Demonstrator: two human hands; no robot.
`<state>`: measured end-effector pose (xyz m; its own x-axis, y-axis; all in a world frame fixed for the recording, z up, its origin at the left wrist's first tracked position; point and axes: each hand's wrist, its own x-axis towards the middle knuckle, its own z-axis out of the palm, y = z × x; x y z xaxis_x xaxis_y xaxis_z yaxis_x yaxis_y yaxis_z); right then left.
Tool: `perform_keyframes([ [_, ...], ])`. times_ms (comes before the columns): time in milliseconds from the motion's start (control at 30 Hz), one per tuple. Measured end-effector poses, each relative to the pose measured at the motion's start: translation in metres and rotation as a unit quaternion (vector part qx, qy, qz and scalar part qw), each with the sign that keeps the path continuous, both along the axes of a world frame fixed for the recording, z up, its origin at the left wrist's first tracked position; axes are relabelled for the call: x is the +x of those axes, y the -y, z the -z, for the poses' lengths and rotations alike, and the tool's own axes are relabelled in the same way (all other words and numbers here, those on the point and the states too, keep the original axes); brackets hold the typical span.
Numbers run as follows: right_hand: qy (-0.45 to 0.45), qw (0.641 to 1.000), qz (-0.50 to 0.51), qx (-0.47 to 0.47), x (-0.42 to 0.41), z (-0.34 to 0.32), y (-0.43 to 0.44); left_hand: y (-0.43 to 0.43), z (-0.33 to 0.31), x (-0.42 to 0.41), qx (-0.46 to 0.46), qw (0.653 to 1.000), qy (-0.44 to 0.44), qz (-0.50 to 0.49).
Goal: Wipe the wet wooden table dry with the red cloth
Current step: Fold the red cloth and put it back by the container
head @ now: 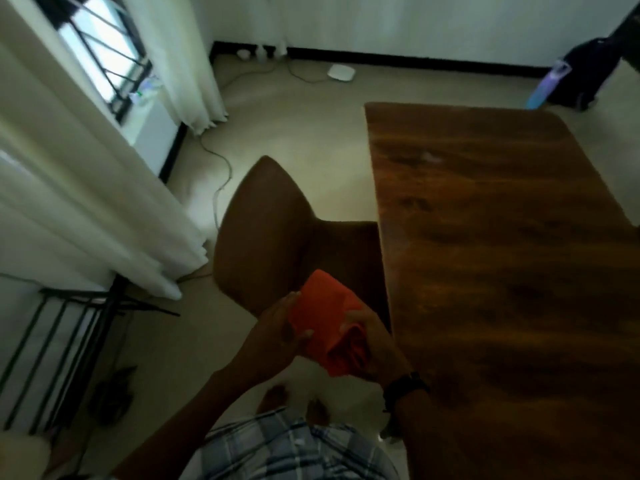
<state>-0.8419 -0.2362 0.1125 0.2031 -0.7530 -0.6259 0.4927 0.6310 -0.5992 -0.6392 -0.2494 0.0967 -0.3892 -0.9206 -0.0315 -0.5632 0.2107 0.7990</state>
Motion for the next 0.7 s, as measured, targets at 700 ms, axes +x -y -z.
perform_keyframes([
  [700, -0.158, 0.936, -0.291, -0.123, 0.096, -0.036, 0.039, -0.014, -0.074, 0.102, 0.077, 0.904, -0.101, -0.409],
])
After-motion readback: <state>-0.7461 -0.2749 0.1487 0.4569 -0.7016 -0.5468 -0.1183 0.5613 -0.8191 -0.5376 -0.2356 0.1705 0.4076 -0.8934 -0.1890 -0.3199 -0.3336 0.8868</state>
